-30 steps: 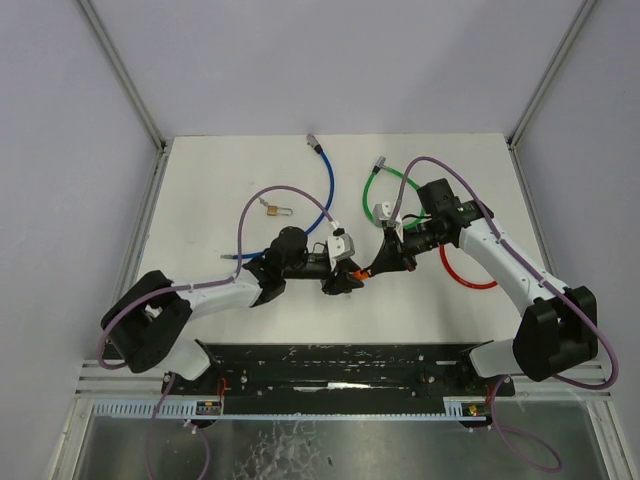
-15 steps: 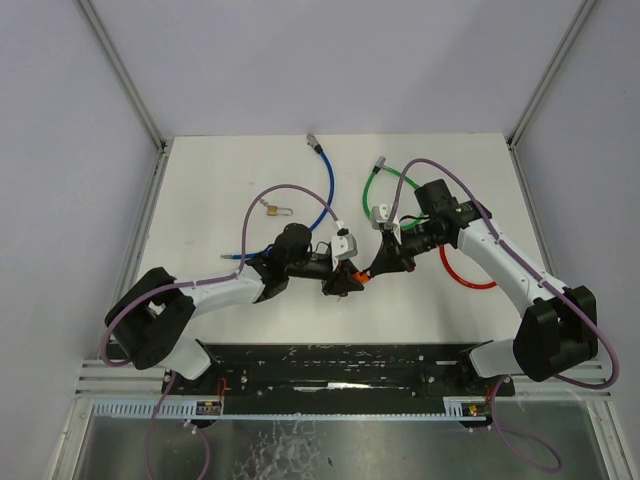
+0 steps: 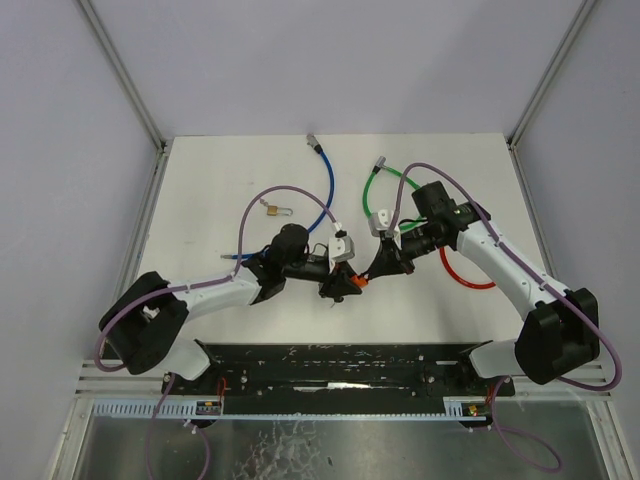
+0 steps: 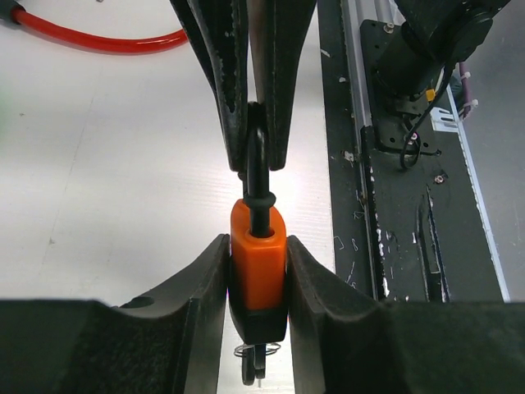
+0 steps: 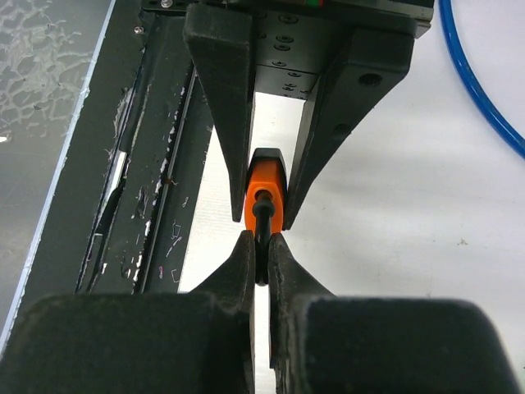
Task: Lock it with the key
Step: Lock the lock.
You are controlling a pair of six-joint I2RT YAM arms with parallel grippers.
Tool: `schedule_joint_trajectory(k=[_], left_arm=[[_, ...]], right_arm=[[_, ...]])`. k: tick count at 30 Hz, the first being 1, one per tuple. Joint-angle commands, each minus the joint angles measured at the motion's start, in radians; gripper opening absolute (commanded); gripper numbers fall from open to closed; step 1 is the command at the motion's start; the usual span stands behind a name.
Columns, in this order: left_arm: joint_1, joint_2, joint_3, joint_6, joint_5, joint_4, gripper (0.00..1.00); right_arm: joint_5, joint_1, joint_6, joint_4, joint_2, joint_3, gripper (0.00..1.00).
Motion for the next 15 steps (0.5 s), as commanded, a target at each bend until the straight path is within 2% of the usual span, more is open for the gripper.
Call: schedule_joint_trajectory(k=[1, 5, 8, 12, 13, 15], left_arm=[[-0.003, -0.041, 0.002, -0.002, 0.03, 0.106, 0.0], [-0.004, -0.042, -0.021, 0.006, -0.08, 0.125, 0.02], [-0.003, -0.063, -0.072, -0.008, -0.192, 0.185, 0.26], [-0.003, -0.129, -0.185, -0.044, -0.283, 0.345, 0.55], [-0.002, -0.149, -0.21, -0.048, -0.305, 0.366, 0.61], [-0.002, -0.21, -0.249, -0.034, -0.327, 0.376, 0.66]], right_arm=[[-0.024, 0.02, -0.04, 0.013, -0.01, 0.003, 0.0], [-0.024, 0.021, 0.002, 0.032, -0.005, 0.009, 0.0], [-0.026, 0.02, 0.066, 0.048, -0.001, 0.03, 0.0], [-0.013, 0.015, 0.128, 0.104, 0.002, 0.014, 0.0], [-0.01, 0.014, 0.131, 0.113, 0.007, 0.009, 0.0], [-0.008, 0.015, 0.139, 0.122, 0.016, 0.009, 0.0]])
